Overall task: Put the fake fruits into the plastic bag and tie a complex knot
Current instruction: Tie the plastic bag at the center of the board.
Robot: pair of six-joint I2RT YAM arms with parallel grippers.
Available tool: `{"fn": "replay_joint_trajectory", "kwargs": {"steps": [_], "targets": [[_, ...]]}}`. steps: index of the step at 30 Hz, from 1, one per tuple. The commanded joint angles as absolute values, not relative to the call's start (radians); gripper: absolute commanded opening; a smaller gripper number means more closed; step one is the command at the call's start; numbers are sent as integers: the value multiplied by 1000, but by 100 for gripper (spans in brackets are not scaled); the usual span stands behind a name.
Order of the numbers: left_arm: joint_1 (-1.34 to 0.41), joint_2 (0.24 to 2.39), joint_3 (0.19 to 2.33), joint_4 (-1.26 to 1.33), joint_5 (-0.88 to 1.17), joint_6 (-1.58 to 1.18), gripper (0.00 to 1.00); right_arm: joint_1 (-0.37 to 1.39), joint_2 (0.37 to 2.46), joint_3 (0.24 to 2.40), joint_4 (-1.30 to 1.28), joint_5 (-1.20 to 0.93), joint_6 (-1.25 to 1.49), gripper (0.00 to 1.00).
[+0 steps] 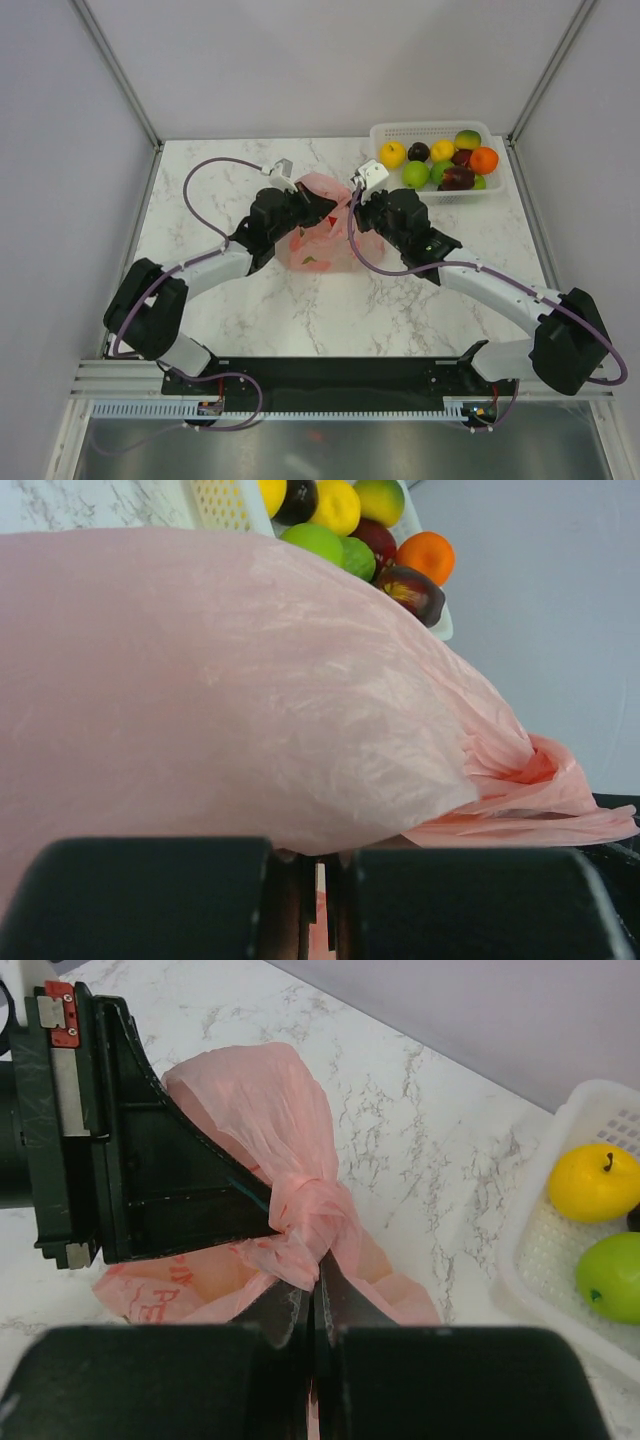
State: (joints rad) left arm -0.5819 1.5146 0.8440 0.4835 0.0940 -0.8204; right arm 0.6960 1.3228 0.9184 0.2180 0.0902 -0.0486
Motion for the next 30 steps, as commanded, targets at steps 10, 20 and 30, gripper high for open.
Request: {"fn": "replay_joint_trajectory", "kwargs": {"steps": [10, 20, 30], "targets": [[-566, 1718, 925, 819, 163, -891, 2, 790, 1347, 1101, 158, 201, -189, 0], [-565, 1773, 995, 857, 3, -807, 2, 804, 1359, 1103, 118, 210, -204, 0], [-571, 1913, 1040, 1236, -120, -804, 2, 802, 1376, 1114, 121, 206, -196, 0]]}}
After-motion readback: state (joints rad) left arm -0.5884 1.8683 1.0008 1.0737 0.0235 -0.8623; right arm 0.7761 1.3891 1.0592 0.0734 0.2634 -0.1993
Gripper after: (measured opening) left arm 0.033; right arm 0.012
